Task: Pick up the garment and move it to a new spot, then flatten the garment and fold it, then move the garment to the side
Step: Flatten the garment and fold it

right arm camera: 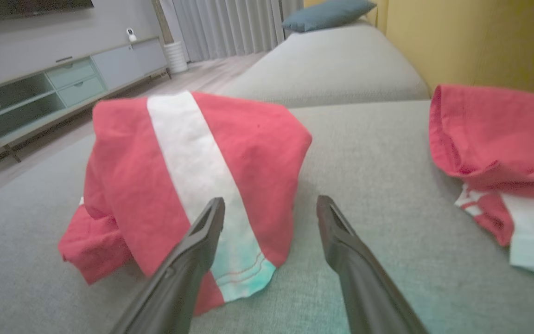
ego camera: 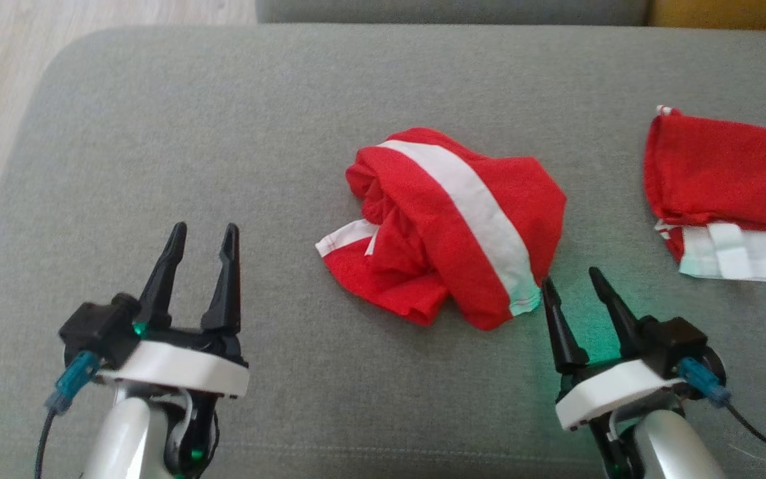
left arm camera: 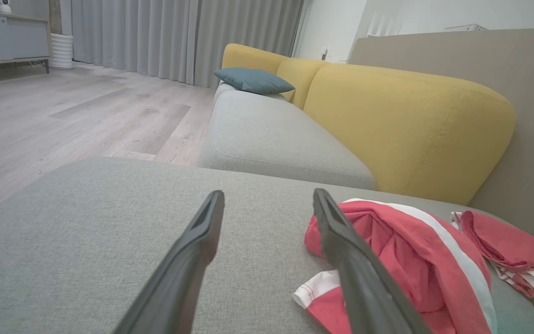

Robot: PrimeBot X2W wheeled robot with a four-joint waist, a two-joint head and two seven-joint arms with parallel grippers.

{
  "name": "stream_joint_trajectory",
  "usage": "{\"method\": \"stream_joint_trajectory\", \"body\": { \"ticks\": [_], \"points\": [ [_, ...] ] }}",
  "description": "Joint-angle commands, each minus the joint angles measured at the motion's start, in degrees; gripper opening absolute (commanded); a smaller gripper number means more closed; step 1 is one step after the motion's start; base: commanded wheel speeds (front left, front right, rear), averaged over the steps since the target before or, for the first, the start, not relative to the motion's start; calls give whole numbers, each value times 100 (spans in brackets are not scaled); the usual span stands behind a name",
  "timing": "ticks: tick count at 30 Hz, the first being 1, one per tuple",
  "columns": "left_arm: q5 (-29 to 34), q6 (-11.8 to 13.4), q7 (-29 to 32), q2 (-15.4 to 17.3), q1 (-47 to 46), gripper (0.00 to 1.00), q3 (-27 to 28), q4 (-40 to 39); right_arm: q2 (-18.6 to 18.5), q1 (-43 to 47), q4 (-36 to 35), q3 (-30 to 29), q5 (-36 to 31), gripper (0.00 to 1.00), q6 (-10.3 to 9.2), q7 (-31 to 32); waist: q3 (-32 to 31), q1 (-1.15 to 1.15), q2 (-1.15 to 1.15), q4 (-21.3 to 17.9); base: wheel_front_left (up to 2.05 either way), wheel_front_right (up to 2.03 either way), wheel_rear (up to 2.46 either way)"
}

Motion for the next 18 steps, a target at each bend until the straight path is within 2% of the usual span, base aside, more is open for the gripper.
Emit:
{"method": "stream_joint_trajectory", "body": {
  "ticks": [1, 18],
  "points": [
    [6, -32, -31, 27, -278, 100, 146, -169, -17, -296, -7, 202, -28, 100, -4, -3, 131, 0, 0, 115, 0, 0, 0],
    [-184, -35, -31, 69, -616, 100, -106, -120, -17, -894, 1190, 501, -383, 100, -4, 99, 508, 0, 0, 398, 0, 0, 0]
  ]
}}
